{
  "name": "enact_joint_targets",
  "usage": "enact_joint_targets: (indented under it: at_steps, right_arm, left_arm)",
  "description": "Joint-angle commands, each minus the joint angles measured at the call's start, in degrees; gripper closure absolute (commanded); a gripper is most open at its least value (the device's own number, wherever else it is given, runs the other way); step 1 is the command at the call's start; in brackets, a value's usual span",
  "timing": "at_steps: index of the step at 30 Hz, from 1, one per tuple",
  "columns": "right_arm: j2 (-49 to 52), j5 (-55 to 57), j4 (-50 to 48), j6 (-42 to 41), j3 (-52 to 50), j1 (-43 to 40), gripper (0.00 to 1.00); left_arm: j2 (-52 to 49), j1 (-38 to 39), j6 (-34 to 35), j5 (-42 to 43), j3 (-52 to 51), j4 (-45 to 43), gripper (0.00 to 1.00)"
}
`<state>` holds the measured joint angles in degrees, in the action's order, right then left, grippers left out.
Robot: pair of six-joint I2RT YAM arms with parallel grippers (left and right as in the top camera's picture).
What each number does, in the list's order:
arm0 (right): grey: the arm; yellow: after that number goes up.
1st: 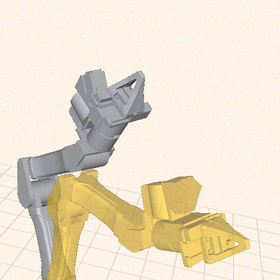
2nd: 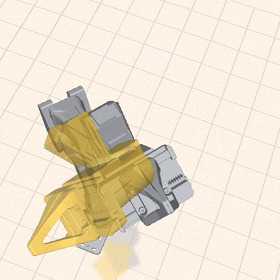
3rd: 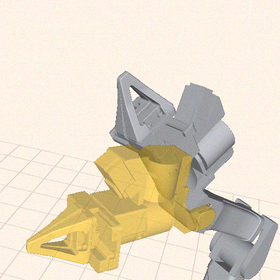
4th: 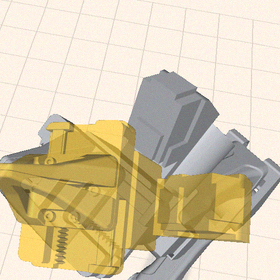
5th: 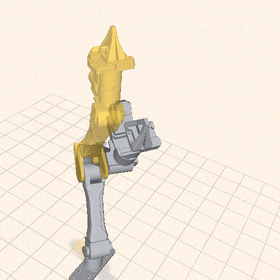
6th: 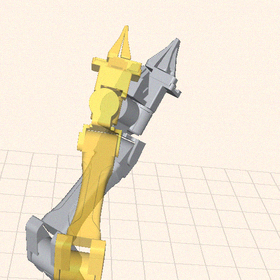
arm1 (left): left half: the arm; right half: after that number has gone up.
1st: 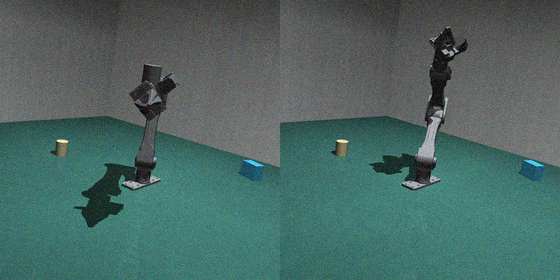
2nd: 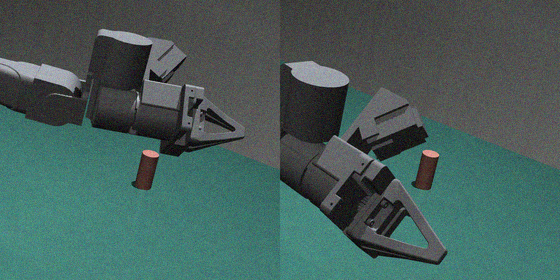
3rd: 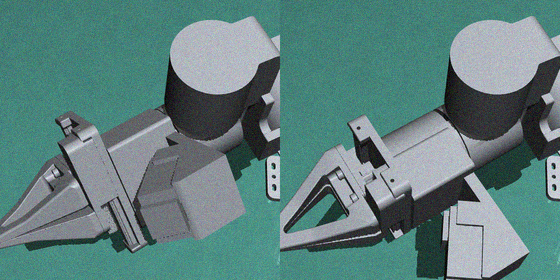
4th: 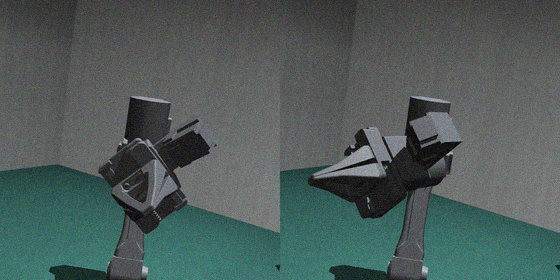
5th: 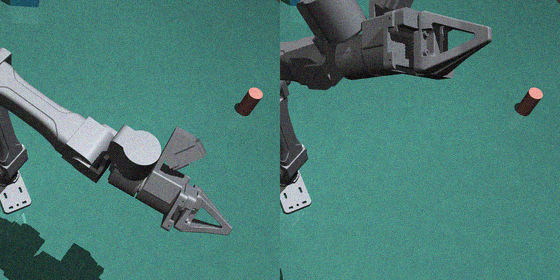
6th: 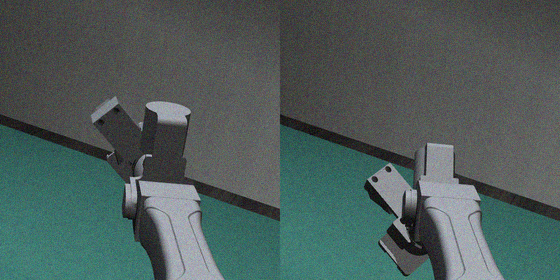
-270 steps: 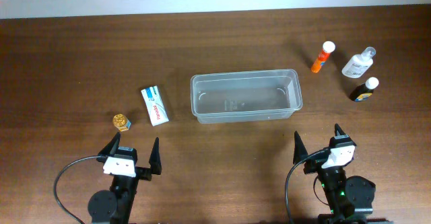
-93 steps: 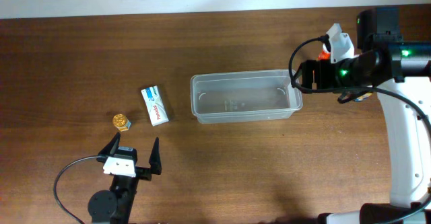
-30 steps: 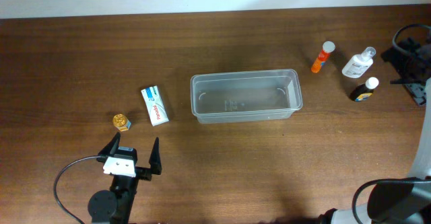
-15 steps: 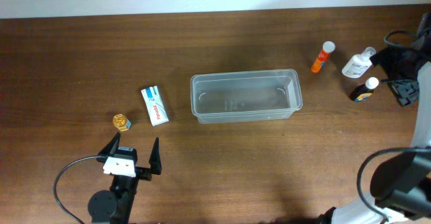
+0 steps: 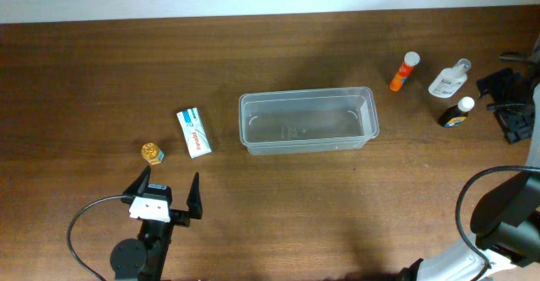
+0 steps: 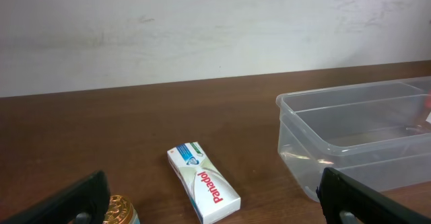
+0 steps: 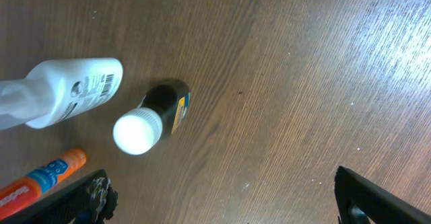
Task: Pack container
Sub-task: 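Lower the right gripper over the dark bottle's white cap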
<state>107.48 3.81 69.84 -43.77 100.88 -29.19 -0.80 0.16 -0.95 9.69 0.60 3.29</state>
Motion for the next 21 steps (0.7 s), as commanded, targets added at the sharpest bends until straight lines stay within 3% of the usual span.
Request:
enact_joint_targets:
  at_steps: [1, 21]
  right_arm:
    - [1.75, 1.33, -0.09, -0.94, 0.92, -0.09, 0.02]
    - [6.4, -6.19, -8.68, -1.31, 0.92, 0.2, 0.02]
  left_arm:
    - [0.5, -0.44, -0.83, 1.03, -0.02, 0.42, 0.01]
    - [0.5, -0.44, -0.83, 1.03, -0.02, 0.39, 0.01]
